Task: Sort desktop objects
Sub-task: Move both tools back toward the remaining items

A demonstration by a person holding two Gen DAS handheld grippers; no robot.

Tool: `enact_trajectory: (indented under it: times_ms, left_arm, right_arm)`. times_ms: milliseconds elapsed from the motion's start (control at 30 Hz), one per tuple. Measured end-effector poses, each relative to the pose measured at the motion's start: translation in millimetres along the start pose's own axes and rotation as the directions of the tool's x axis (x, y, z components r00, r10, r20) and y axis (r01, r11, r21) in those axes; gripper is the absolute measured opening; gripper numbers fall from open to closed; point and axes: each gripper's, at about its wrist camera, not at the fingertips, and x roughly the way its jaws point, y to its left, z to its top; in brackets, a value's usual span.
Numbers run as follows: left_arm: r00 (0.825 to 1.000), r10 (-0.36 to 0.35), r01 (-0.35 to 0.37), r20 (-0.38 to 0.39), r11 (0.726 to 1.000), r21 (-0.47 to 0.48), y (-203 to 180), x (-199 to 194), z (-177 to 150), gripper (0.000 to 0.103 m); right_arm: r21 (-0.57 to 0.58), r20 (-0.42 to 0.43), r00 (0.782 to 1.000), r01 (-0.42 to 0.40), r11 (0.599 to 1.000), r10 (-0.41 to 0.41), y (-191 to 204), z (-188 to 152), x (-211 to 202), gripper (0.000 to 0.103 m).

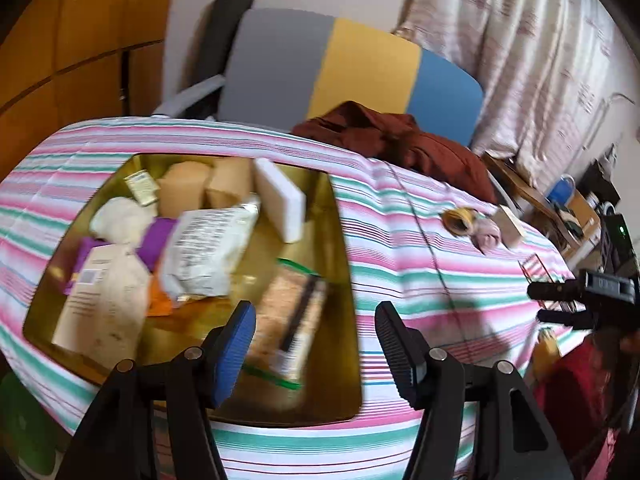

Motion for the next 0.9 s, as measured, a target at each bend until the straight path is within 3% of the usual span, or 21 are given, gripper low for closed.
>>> enact_trajectory:
  times_ms: [100, 200, 267, 333, 433, 467, 533, 633, 700, 767, 900]
  left_arm:
    - [0.999, -0.031, 0.032, -0.015, 0.999, 0.038, -18, 4, -4, 0.063]
    - [0.998, -0.051, 0.053, -0.035, 0.997, 0.058, -27, 9, -7, 0.063]
    - [0.997, -0.056, 0.059, -0.044, 0.996, 0.062, -30, 11, -10, 0.063]
    - [0.997, -0.057, 0.060, -0.053, 0.996, 0.062, -31, 14, -12, 0.063]
    - [0.997, -0.054, 0.057, -0.055, 0.997, 0.052, -30, 13, -13, 0.063]
    - [0.997, -0.054, 0.057, -0.055, 0.997, 0.047, -28, 13, -13, 0.063]
    - [0.997, -0.055, 0.057, -0.051, 0.998, 0.036, -25, 12, -12, 0.063]
    - [0.998, -0.049, 0.050, -0.050, 0.999, 0.017, -20, 12, -12, 0.063]
    - [0.997, -0.049, 0.049, -0.052, 0.999, 0.007, -17, 13, -12, 0.063]
    - [0.998, -0.046, 0.046, -0.054, 0.999, -0.008, -15, 14, -12, 0.063]
    - [0.996, -0.064, 0.062, -0.066, 0.998, -0.024, -16, 17, -14, 0.063]
  right_arm:
    - [0.011, -0.076, 0.988, 0.137, 0.991, -0.136, -40, 15, -10, 0.101]
    - [-0.067, -0.187, 0.937, 0.288, 0.955, -0.296, -72, 28, -7, 0.103]
    - [-0.127, -0.299, 0.870, 0.370, 0.920, -0.391, -97, 33, 0, 0.103]
    - [-0.184, -0.427, 0.797, 0.385, 0.904, -0.427, -122, 37, 10, 0.103]
    - [-0.267, -0.543, 0.681, 0.415, 0.870, -0.491, -145, 37, 23, 0.103]
    - [-0.302, -0.570, 0.653, 0.398, 0.866, -0.499, -148, 35, 28, 0.103]
    - [-0.325, -0.630, 0.618, 0.340, 0.882, -0.470, -154, 28, 41, 0.103]
    - [-0.316, -0.635, 0.615, 0.345, 0.884, -0.467, -157, 31, 49, 0.102]
    - [-0.354, -0.617, 0.633, 0.308, 0.883, -0.468, -144, 32, 50, 0.089]
    - [-0.365, -0.610, 0.658, 0.260, 0.894, -0.441, -127, 34, 48, 0.050]
    - [-0.440, -0.534, 0.695, 0.259, 0.860, -0.482, -96, 42, 49, 0.041]
